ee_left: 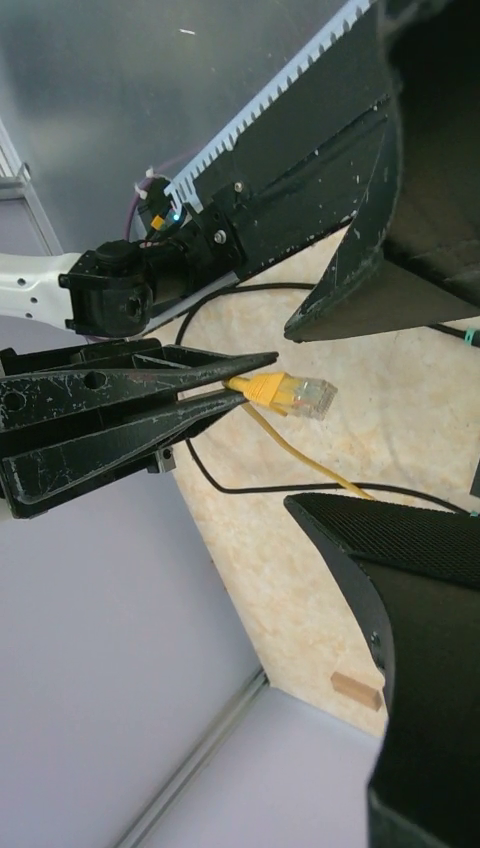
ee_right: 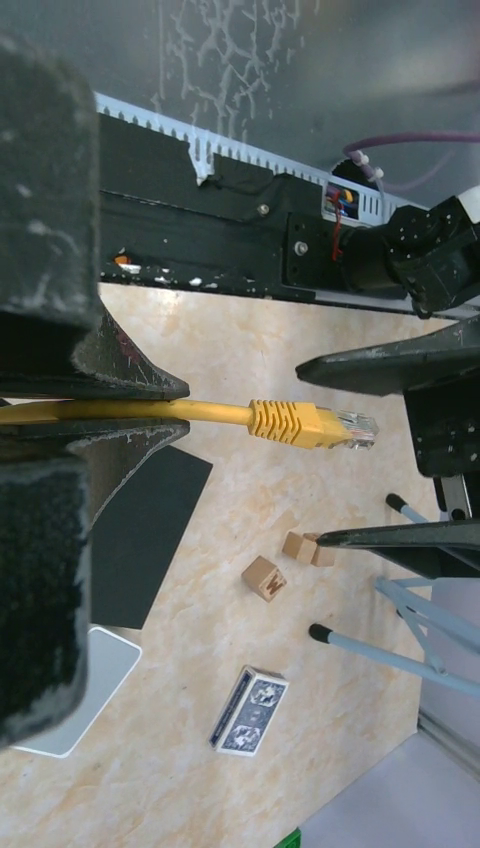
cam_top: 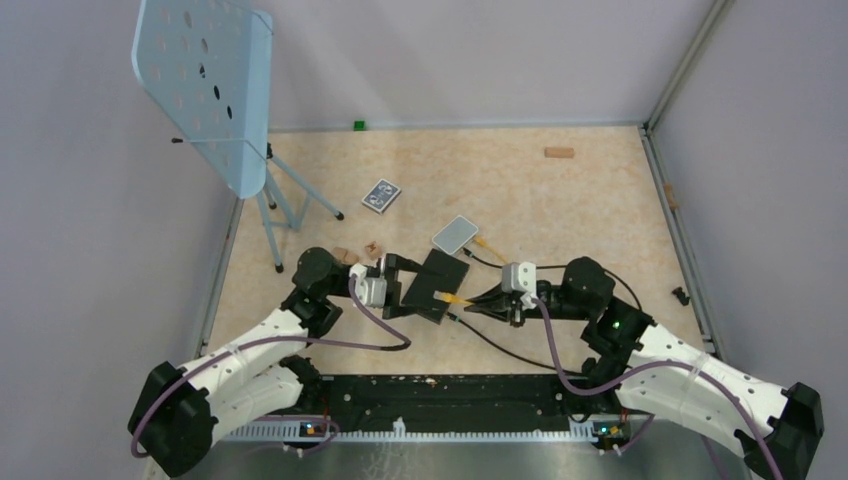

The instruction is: Insert the plug into the switch port

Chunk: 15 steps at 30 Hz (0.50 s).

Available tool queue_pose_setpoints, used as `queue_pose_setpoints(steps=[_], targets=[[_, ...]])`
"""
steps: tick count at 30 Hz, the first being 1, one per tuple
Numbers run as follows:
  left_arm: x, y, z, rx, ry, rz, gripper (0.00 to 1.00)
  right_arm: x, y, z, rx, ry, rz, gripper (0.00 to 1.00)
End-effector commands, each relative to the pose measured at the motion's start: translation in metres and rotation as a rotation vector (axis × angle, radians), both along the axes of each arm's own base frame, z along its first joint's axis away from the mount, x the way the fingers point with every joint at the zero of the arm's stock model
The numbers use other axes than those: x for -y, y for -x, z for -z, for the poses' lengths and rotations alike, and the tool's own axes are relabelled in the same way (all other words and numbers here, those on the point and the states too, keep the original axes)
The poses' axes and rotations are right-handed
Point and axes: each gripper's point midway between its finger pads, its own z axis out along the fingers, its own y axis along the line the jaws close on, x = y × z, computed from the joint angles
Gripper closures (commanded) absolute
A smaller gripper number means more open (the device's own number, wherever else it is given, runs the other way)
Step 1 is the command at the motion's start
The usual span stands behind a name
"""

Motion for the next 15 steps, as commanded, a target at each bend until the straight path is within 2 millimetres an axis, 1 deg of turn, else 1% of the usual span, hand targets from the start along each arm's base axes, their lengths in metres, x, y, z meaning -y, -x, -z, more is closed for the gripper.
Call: queue_pose_setpoints(steps=[1,6,10,12,13,15], targets=[[0.004,0.003,-0.021,0.107,0.038,0.037,0.42,-0.002,0.005,-0.041,0.085,-0.084,-0.044,1.00],[0.004,0.009,-0.021,0.120,0.036,0.062,0.51,-0.001,0.002,-0.039,0.077,-0.083,-0.029,1.00],[0.004,0.012,-0.020,0.122,0.026,0.077,0.62,-0.001,0.002,-0.040,0.071,-0.089,-0.026,1.00],[0.004,0.013,-0.019,0.119,0.016,0.084,0.65,-0.001,0.002,-0.041,0.071,-0.092,-0.027,1.00],[0.004,0.013,-0.019,0.119,0.012,0.086,0.68,-0.002,0.002,-0.042,0.071,-0.093,-0.027,1.00],[0.004,0.014,-0.018,0.119,0.007,0.090,0.77,-0.002,0.002,-0.042,0.068,-0.094,-0.027,1.00]])
